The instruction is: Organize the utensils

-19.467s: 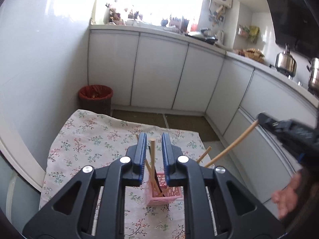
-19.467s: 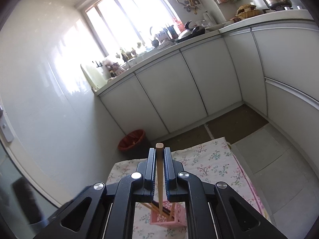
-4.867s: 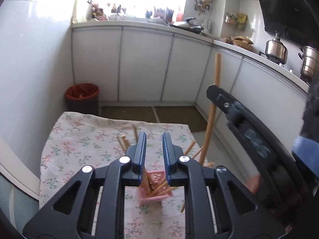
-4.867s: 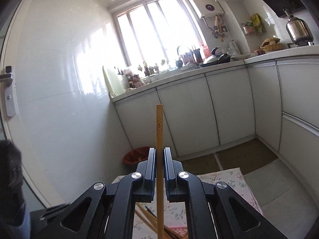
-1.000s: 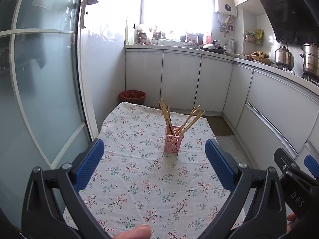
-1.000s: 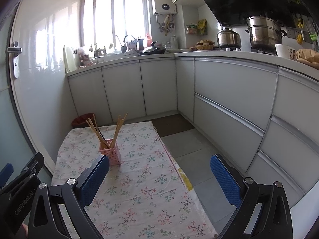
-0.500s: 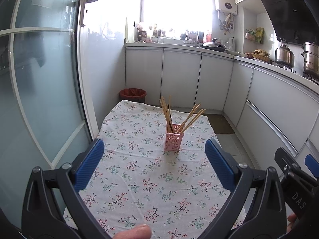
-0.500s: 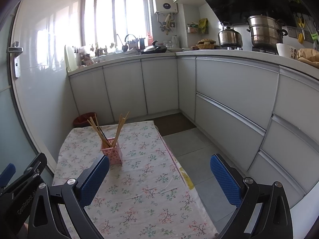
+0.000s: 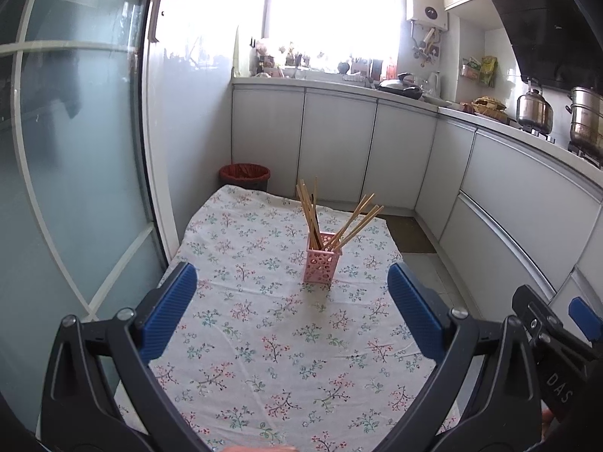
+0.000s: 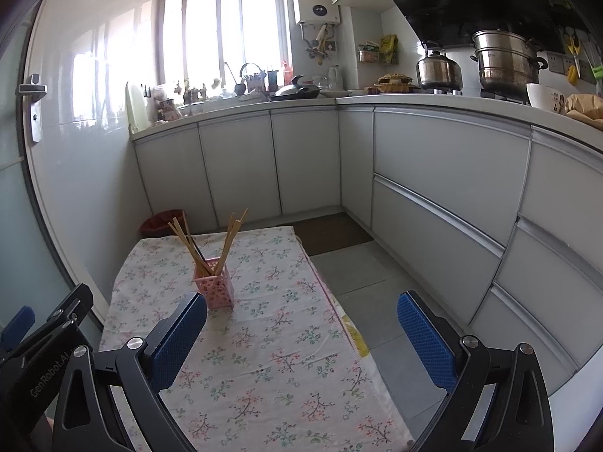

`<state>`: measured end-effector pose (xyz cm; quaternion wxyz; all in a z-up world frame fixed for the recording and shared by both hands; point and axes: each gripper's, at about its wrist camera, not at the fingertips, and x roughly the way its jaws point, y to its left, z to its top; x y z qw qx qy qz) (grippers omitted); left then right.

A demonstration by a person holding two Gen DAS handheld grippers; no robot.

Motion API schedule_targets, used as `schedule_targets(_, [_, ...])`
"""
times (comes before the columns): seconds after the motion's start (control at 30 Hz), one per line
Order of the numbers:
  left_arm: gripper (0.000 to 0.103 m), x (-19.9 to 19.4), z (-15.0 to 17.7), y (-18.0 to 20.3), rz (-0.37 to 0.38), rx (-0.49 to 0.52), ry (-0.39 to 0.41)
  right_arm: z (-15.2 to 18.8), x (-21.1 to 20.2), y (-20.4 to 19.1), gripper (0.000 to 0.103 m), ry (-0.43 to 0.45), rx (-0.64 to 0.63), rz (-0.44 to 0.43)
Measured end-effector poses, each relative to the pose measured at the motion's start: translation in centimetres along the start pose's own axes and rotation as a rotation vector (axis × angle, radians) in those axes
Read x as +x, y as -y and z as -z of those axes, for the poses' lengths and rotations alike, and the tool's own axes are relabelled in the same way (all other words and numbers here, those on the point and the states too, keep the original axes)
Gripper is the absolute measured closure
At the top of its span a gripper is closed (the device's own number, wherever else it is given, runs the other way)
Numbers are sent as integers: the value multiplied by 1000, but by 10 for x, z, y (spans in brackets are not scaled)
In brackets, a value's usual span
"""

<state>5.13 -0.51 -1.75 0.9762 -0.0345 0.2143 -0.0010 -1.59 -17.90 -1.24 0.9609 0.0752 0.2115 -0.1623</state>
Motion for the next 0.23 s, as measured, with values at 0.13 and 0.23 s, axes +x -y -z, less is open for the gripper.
schedule_targets(0.13, [5,-7,1,1,-5,1,56,0,-1,0,1,4,-1,-3])
schedule_targets(0.23, [5,-5,0,-1,-7,-2,49,0,-3,1,1,13,0,-3])
